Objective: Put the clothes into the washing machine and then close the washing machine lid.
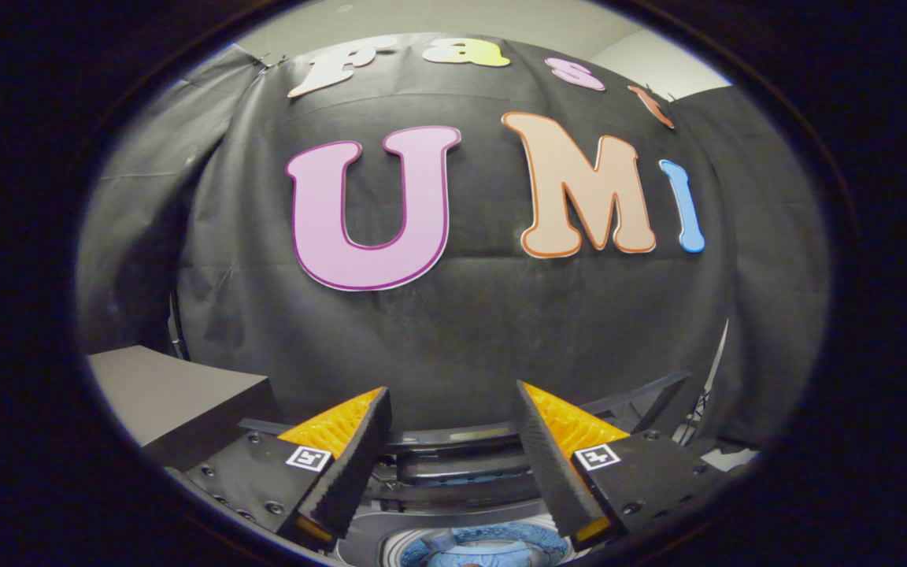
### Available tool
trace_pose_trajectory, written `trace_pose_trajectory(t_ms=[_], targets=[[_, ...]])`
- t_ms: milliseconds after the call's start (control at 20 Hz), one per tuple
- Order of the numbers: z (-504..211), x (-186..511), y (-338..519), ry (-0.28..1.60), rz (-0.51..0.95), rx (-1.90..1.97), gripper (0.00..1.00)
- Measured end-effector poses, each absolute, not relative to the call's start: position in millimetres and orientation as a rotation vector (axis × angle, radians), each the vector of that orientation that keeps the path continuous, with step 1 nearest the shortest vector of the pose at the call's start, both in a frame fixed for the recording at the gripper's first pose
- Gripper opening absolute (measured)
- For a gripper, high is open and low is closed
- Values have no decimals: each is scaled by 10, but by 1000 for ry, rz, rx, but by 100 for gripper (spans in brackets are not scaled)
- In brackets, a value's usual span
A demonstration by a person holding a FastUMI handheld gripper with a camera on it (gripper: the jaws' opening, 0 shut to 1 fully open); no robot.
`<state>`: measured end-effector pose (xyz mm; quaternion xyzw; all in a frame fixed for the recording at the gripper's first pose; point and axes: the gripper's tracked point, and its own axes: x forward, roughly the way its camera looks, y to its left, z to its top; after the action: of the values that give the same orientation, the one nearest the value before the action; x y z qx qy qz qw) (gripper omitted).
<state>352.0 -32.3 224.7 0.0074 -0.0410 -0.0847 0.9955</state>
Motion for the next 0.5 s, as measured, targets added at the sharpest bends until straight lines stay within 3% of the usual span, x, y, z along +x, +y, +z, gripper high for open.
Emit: trace_pose_trajectory(t_ms=[500], targets=[[2241,3506,-343,-79,-189,7,96]])
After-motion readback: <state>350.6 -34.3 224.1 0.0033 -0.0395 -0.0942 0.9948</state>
